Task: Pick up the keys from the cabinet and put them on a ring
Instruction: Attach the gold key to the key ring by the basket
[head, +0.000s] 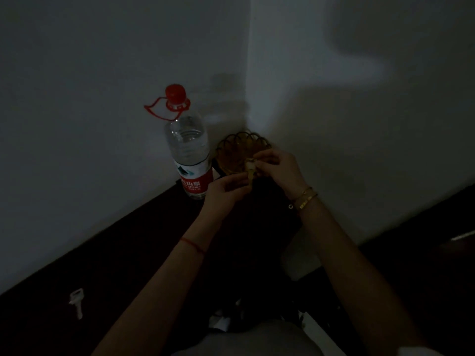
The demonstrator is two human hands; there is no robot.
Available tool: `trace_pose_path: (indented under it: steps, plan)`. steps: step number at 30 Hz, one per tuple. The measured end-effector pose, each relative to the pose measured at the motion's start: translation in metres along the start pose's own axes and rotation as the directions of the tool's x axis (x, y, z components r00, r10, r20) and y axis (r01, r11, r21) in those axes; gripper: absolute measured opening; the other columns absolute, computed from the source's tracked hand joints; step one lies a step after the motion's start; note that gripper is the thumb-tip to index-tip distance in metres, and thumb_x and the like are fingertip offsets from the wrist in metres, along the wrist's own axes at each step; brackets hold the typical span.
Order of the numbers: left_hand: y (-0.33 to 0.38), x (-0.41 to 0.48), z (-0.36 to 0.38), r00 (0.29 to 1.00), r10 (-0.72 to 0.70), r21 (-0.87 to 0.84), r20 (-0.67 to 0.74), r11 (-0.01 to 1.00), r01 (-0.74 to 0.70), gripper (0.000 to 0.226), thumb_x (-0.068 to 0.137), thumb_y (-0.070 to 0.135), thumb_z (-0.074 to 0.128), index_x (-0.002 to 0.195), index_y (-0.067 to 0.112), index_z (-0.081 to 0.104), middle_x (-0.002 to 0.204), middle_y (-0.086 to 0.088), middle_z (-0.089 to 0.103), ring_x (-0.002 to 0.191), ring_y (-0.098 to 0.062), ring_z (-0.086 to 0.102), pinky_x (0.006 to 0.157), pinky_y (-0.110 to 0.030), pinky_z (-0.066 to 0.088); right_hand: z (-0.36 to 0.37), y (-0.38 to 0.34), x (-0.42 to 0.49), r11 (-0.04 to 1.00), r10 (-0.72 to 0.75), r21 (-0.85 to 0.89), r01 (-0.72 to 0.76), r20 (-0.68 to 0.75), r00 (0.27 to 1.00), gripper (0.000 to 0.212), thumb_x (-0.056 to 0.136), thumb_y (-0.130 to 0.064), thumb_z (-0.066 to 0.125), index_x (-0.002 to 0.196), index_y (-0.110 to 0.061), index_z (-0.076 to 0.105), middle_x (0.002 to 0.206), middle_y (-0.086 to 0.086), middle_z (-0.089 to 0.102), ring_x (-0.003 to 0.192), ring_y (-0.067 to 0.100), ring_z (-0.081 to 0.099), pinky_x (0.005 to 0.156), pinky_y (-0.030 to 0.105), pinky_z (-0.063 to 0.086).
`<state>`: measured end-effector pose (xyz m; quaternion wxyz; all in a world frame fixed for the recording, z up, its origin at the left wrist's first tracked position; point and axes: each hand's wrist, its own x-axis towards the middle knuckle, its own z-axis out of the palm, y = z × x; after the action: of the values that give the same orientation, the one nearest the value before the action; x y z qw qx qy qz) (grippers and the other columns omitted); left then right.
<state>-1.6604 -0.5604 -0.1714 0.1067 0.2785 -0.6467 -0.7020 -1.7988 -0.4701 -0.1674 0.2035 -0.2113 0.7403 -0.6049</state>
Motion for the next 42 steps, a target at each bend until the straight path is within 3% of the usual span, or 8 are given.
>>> trace_pose_path:
  steps: [8, 12, 16, 19, 24, 29, 36, 42]
  plan:
    - [0.008, 0.062, 0.018, 0.991, -0.045, -0.086, -0.126, 0.996, 0.035, 0.037, 0.091, 0.003, 0.053, 0.127, 0.003, 0.059, 0.122, -0.019, 0.065, 0.092, -0.016, 0.064, 0.069, -0.015, 0.052, 0.002, 0.014, 0.089, 0.994, 0.053, -0.102, -0.048, 0.052, 0.997, 0.023, 0.077, -0.005, 0.07, 0.1, 0.002, 0.067, 0.107, 0.022, 0.068, 0.096, 0.021, 0.06, 0.092, 0.039, 0.05]
    - [0.008, 0.079, 0.02, 0.985, -0.111, -0.146, -0.133, 0.985, 0.091, 0.037, 0.095, 0.001, 0.042, 0.13, 0.001, 0.055, 0.116, -0.017, 0.064, 0.083, -0.011, 0.064, 0.068, -0.016, 0.053, 0.009, 0.023, 0.119, 0.988, 0.078, -0.142, -0.063, 0.104, 0.991, 0.026, 0.078, 0.0, 0.069, 0.103, 0.008, 0.066, 0.101, 0.026, 0.066, 0.085, 0.02, 0.06, 0.075, 0.026, 0.051]
    - [0.008, 0.089, 0.02, 0.974, -0.18, -0.178, -0.141, 0.972, 0.154, 0.039, 0.096, -0.001, 0.036, 0.132, -0.002, 0.051, 0.113, -0.016, 0.059, 0.079, -0.011, 0.059, 0.063, -0.017, 0.053, 0.019, 0.031, 0.136, 0.981, 0.092, -0.182, -0.068, 0.124, 0.988, 0.026, 0.076, 0.005, 0.068, 0.102, 0.011, 0.066, 0.109, 0.031, 0.066, 0.091, 0.026, 0.059, 0.085, 0.04, 0.053]
    - [0.006, 0.094, 0.017, 0.965, -0.215, -0.162, -0.152, 0.968, 0.19, 0.04, 0.097, 0.001, 0.034, 0.134, 0.001, 0.051, 0.104, -0.015, 0.059, 0.075, -0.012, 0.055, 0.059, -0.016, 0.05, 0.027, 0.037, 0.142, 0.974, 0.106, -0.214, -0.074, 0.141, 0.984, 0.025, 0.076, 0.006, 0.068, 0.1, 0.011, 0.067, 0.108, 0.029, 0.067, 0.089, 0.022, 0.059, 0.07, 0.023, 0.052]
    - [0.007, 0.097, 0.011, 0.956, -0.251, -0.1, -0.152, 0.966, 0.237, 0.039, 0.099, 0.005, 0.033, 0.133, 0.006, 0.052, 0.108, -0.013, 0.059, 0.065, -0.013, 0.056, 0.049, -0.014, 0.047, 0.037, 0.046, 0.15, 0.951, 0.136, -0.294, -0.092, 0.136, 0.981, 0.02, 0.076, -0.001, 0.07, 0.095, 0.002, 0.071, 0.107, 0.024, 0.07, 0.102, 0.031, 0.064, 0.094, 0.043, 0.052]
    - [0.007, 0.101, 0.008, 0.953, -0.247, -0.038, -0.176, 0.969, 0.244, 0.038, 0.098, 0.009, 0.035, 0.13, 0.009, 0.055, 0.094, -0.011, 0.061, 0.049, -0.001, 0.063, 0.05, -0.012, 0.049, 0.039, 0.052, 0.148, 0.925, 0.138, -0.373, -0.073, 0.15, 0.979, 0.02, 0.074, -0.004, 0.073, 0.093, 0.002, 0.072, 0.109, 0.021, 0.07, 0.11, 0.032, 0.062, 0.098, 0.041, 0.049]
    - [0.006, 0.097, 0.011, 0.951, -0.22, -0.085, -0.218, 0.975, 0.206, 0.034, 0.097, 0.008, 0.038, 0.123, 0.009, 0.06, 0.104, -0.007, 0.063, 0.07, -0.008, 0.061, 0.06, -0.014, 0.051, 0.039, 0.051, 0.139, 0.858, 0.101, -0.512, 0.028, 0.221, 0.97, 0.02, 0.076, -0.006, 0.069, 0.095, 0.0, 0.072, 0.11, 0.02, 0.07, 0.108, 0.032, 0.062, 0.092, 0.031, 0.046]
    - [0.0, 0.086, 0.009, 0.95, -0.129, -0.02, -0.285, 0.991, 0.129, 0.035, 0.094, 0.006, 0.044, 0.125, 0.007, 0.061, 0.102, -0.01, 0.065, 0.078, -0.006, 0.062, 0.066, -0.013, 0.05, 0.027, 0.041, 0.129, 0.782, -0.052, -0.587, 0.21, 0.275, 0.96, 0.022, 0.086, -0.012, 0.06, 0.1, 0.002, 0.069, 0.109, 0.026, 0.069, 0.104, 0.041, 0.061, 0.089, 0.036, 0.046]
